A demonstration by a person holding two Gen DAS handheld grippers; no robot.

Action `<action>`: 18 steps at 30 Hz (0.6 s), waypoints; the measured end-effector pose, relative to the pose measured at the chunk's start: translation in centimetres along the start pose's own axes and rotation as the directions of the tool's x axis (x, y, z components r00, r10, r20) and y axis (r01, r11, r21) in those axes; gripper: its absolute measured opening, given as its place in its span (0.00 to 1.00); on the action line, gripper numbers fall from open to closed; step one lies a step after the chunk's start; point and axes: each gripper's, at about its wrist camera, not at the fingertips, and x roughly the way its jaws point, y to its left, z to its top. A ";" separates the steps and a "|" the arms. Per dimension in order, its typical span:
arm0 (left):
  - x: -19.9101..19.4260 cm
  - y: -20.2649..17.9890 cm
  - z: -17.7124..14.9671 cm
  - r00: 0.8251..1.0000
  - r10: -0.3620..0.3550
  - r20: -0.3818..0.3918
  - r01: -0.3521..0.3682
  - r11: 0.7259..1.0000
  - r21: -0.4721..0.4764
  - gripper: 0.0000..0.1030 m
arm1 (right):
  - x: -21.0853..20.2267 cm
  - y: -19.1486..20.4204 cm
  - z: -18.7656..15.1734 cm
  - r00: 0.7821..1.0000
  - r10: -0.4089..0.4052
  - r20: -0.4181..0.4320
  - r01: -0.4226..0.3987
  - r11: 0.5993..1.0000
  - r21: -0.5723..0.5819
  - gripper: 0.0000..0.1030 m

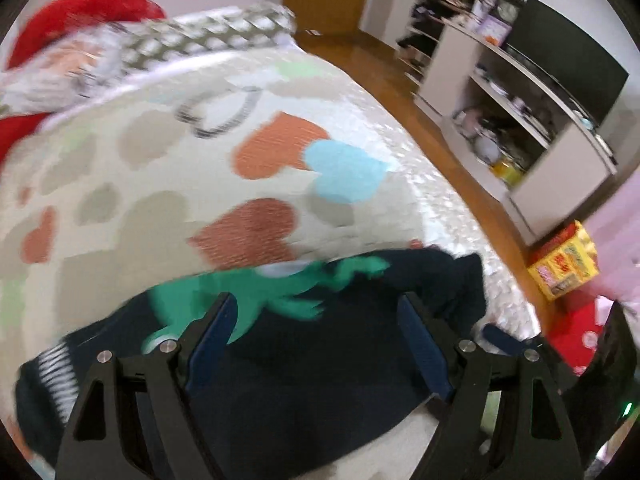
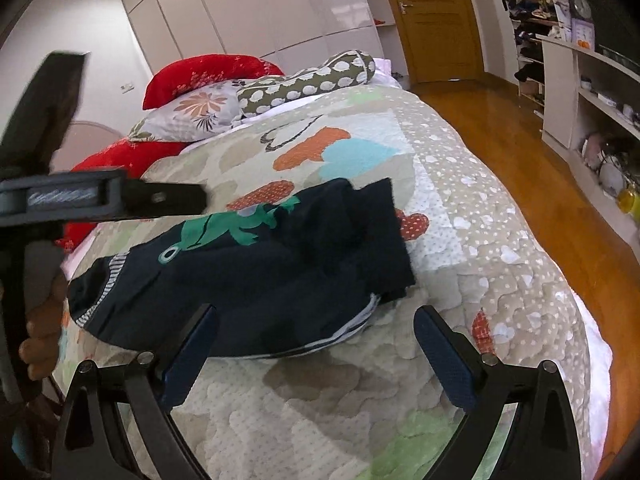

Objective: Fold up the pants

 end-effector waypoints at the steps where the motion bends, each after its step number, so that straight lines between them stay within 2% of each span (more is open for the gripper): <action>1: 1.0 -0.3 0.6 0.999 -0.027 -0.021 0.027 1.000 -0.005 0.79 | 0.2 -0.2 0.2 1.000 0.002 0.003 -0.002 1.000 0.005 0.94; 4: 3.7 -1.2 2.4 0.993 -0.092 -0.074 0.091 0.996 -0.012 0.79 | 0.9 -0.5 0.7 1.000 0.022 0.010 -0.022 0.999 0.024 0.90; 6: 5.4 -2.4 3.3 0.989 -0.105 -0.108 0.108 0.994 0.026 0.79 | 1.7 -0.7 1.1 1.000 0.027 0.008 -0.028 0.999 0.036 0.90; 9: 7.2 -3.9 3.9 0.980 -0.124 -0.156 0.138 0.987 0.081 0.76 | 3.1 -1.0 1.5 1.000 0.015 0.005 -0.015 0.999 0.045 0.79; 10: 7.6 -4.2 4.0 0.975 -0.139 -0.174 0.156 0.984 0.091 0.68 | 3.4 -1.1 1.6 1.000 0.010 0.003 -0.010 0.999 0.050 0.73; 11: 7.9 -4.2 4.0 0.968 -0.165 -0.188 0.184 0.979 0.089 0.37 | 3.7 -1.2 1.7 1.000 0.006 0.003 -0.007 0.998 0.056 0.67; 12: 8.2 -4.2 3.9 0.956 -0.202 -0.213 0.223 0.972 0.078 0.07 | 4.0 -1.4 1.8 1.000 0.002 0.001 -0.002 0.998 0.066 0.51; 13: 8.3 -4.3 3.7 0.950 -0.217 -0.227 0.239 0.968 0.076 0.03 | 4.1 -1.5 2.0 1.000 0.003 0.003 -0.003 0.997 0.080 0.35; 15: 7.6 -4.4 3.4 0.957 -0.209 -0.201 0.234 0.966 0.108 0.03 | 3.9 -1.7 2.4 1.000 0.018 0.010 -0.019 0.995 0.094 0.21; 18: 5.4 -3.3 3.3 0.959 -0.245 -0.145 0.257 0.963 0.077 0.03 | 3.2 -1.0 3.1 0.999 0.038 0.015 -0.039 0.997 0.071 0.18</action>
